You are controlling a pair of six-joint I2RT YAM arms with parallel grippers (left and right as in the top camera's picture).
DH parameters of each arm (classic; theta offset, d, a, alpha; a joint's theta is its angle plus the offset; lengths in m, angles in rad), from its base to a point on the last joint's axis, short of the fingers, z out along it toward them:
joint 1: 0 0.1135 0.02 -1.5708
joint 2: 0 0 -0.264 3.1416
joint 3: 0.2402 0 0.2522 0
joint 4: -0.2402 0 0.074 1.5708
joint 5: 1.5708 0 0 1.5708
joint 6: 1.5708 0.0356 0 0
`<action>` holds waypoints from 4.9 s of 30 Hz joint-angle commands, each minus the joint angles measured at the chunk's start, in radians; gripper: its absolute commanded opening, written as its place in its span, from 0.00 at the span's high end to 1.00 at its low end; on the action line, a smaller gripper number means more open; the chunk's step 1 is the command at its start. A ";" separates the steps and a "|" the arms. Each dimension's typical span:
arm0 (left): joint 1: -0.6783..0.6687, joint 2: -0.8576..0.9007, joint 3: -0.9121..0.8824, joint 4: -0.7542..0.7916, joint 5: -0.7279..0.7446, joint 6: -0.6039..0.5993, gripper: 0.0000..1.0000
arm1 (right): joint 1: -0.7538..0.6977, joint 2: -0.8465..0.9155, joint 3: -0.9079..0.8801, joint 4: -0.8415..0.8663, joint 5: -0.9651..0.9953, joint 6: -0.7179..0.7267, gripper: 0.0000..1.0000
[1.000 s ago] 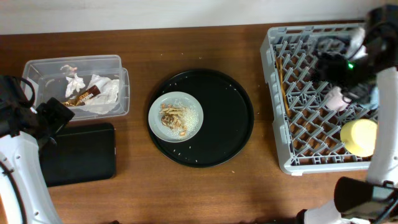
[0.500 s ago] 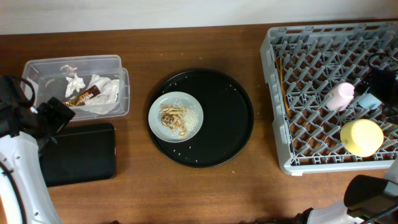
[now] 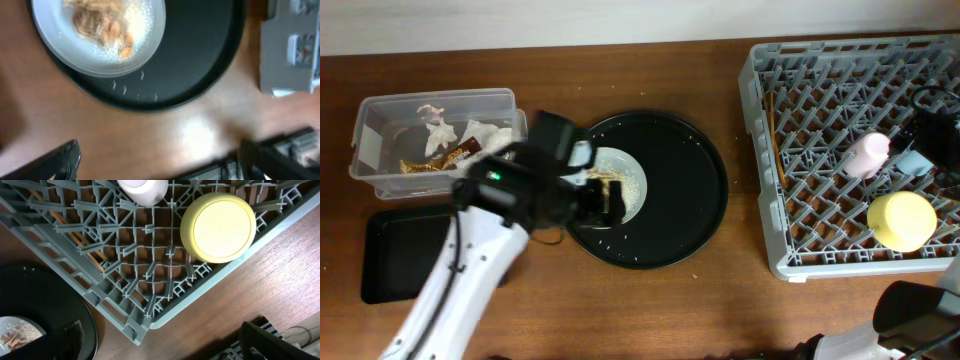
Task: Sort waste into correct bins and load items into the dishwasher rack
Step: 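Reach the left gripper to the white plate and grasp its rim, then lift the plate and carry it left over the small black tray, then tilt the plate to dump the food scraps onto the small tray, then carry the empty plate back and set it on the round tray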
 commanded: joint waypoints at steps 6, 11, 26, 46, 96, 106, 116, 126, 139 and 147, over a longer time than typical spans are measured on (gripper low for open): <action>-0.219 0.276 0.008 0.319 -0.333 0.000 0.07 | 0.001 -0.009 0.000 -0.005 0.009 0.009 0.02; -0.221 0.446 0.008 0.447 -0.439 0.000 0.38 | 0.000 -0.009 0.000 -0.005 0.009 0.009 0.02; -0.269 0.627 0.002 0.475 -0.410 -0.004 0.65 | 0.000 -0.009 0.000 -0.005 0.009 0.009 0.02; -0.328 0.658 0.301 0.126 -0.444 -0.038 0.99 | 0.000 -0.009 0.000 -0.005 0.009 0.009 0.02; 1.053 0.332 0.183 -0.047 0.520 0.100 0.99 | 0.000 -0.009 0.000 -0.005 0.009 0.009 0.02; 1.213 0.332 0.183 -0.105 0.676 0.185 0.99 | 0.000 -0.009 0.000 -0.005 0.009 0.009 0.02; 1.287 0.332 0.183 -0.193 0.849 0.322 0.99 | 0.000 -0.009 0.000 -0.005 0.009 0.009 0.02; 1.328 0.332 0.183 -0.277 0.900 0.389 0.99 | 0.001 -0.009 0.000 -0.005 0.009 0.009 0.02; 1.320 0.266 0.183 -0.448 0.863 0.568 0.99 | 0.000 -0.009 0.000 -0.005 0.009 0.009 0.02; 1.087 -0.036 0.183 -0.296 0.653 0.335 0.99 | 0.000 -0.009 0.000 -0.005 0.009 0.009 0.02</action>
